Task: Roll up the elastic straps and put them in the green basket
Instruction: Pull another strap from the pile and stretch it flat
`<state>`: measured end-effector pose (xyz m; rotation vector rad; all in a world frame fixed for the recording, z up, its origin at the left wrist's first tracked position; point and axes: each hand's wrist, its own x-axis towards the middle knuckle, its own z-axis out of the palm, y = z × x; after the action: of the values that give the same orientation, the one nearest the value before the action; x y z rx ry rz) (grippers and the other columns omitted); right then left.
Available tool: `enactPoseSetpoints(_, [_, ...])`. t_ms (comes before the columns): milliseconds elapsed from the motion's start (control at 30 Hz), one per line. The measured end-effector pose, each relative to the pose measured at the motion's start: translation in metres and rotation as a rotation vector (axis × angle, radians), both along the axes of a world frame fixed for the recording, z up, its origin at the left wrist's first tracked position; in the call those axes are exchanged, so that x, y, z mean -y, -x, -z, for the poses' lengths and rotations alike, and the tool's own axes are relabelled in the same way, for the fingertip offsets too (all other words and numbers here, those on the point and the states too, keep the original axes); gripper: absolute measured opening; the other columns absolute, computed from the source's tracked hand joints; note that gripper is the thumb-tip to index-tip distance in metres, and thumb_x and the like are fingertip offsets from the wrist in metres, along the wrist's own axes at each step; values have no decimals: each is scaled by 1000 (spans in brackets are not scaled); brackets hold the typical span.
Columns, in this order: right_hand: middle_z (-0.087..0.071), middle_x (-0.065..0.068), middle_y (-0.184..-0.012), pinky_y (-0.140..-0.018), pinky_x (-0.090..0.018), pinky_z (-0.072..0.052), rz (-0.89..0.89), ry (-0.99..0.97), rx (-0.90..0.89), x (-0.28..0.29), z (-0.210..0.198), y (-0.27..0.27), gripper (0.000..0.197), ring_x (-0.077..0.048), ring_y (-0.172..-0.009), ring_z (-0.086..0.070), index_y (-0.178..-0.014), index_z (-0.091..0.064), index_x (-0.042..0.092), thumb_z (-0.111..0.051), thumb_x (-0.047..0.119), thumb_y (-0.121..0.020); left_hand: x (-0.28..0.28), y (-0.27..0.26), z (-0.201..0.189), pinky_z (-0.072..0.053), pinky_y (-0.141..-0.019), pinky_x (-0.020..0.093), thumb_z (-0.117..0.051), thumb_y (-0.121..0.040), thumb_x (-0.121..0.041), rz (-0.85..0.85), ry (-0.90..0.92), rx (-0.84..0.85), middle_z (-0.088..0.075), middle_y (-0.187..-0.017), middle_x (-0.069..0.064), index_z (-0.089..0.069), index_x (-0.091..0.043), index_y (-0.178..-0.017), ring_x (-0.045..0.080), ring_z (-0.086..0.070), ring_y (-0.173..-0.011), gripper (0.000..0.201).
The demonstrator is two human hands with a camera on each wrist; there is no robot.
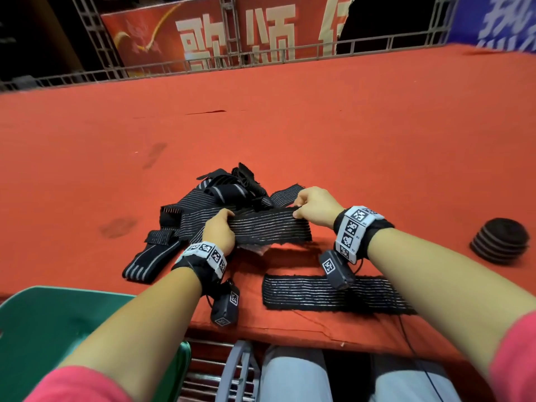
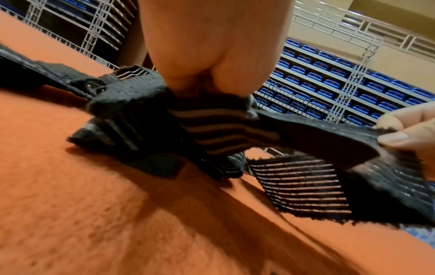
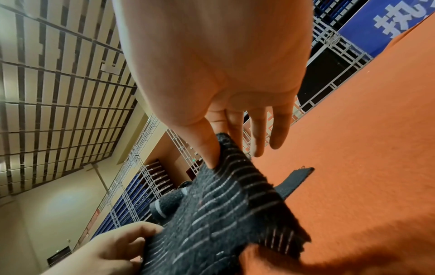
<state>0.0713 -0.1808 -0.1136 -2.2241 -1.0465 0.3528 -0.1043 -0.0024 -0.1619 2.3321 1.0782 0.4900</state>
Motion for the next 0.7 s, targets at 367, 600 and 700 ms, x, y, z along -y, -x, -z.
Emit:
enactPoseSetpoints(367, [-65, -6, -88, -64, -30, -41, 87, -49, -27, 7, -3, 0, 14, -22, -79, -57, -84, -64, 5, -74, 14, -81, 8, -7, 5, -47, -93, 33, -68, -61, -40, 247, 255, -63, -64, -109, 0, -48, -24, -128, 21, -62, -102, 72])
enactPoseSetpoints(600, [-69, -8, -93, -73, -33, -47, 134, -39, -41, 16, 0, -5, 17, -25, -83, -60, -74, -57, 13, -72, 14, -82, 4, -9, 25, -48, -100, 41, -82, -50, -53, 292, 217, -134, -68, -107, -11, -47, -31, -117, 13, -65, -104, 78])
enactPoseSetpoints(700, [-65, -6, -87, -70, -31, -44, 155, -36, -40, 20, 0, -6, 11, -24, -81, -57, -81, -61, 9, -71, 14, -83, 1, -15, 33, -49, -98, 43, -74, -57, -52, 311, 182, -126, -71, -92, -18, -54, -34, -97, 8, -67, -96, 48])
